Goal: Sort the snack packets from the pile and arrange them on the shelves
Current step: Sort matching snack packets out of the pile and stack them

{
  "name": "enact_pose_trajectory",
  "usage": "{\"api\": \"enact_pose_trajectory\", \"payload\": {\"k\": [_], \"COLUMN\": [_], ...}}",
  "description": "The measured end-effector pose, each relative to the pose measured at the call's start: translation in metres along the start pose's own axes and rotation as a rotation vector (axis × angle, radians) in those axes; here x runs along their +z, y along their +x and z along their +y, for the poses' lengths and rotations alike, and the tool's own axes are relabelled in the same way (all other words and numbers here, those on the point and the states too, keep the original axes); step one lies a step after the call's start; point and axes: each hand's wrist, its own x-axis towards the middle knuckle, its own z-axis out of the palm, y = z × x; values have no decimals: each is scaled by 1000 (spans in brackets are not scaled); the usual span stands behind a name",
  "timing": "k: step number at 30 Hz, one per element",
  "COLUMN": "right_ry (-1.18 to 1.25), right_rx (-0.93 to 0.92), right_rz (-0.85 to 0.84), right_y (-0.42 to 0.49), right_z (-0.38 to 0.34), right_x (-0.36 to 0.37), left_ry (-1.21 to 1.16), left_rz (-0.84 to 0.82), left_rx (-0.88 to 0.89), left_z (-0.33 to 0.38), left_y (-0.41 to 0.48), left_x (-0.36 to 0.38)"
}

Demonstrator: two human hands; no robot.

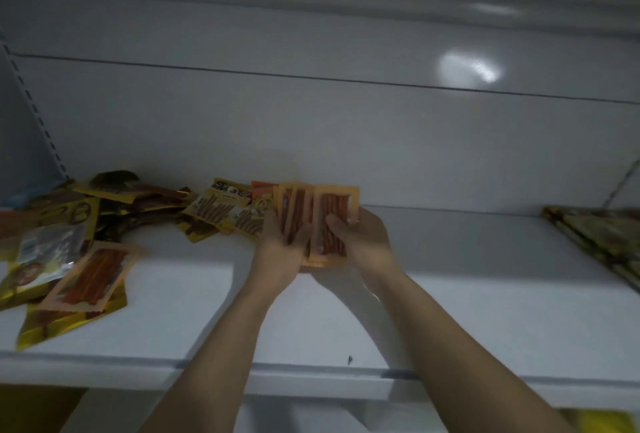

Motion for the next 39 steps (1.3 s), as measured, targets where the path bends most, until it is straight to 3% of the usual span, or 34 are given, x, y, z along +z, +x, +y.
{"api": "enact_pose_trajectory", "payload": {"k": [6,12,19,26,39], "right_ry": [227,336,27,-329,-213], "right_rx": [63,75,22,103,143], "right_rz": [237,451,753,983,1159], "right_y": [-28,-85,-196,-314,-448], "right_z": [-14,-17,-1,9,8], "right_x": [-74,-182,-339,-465,-593], "left_ry": [78,14,-74,-160,-250], "left_rz": [-113,-360,-518,-681,-932], "left_rx": [103,68,73,130,84], "left_z": [38,80,127,162,193], "left_y": [-26,-78,-190,-310,-434], "left_x": [65,156,294,406,533]}}
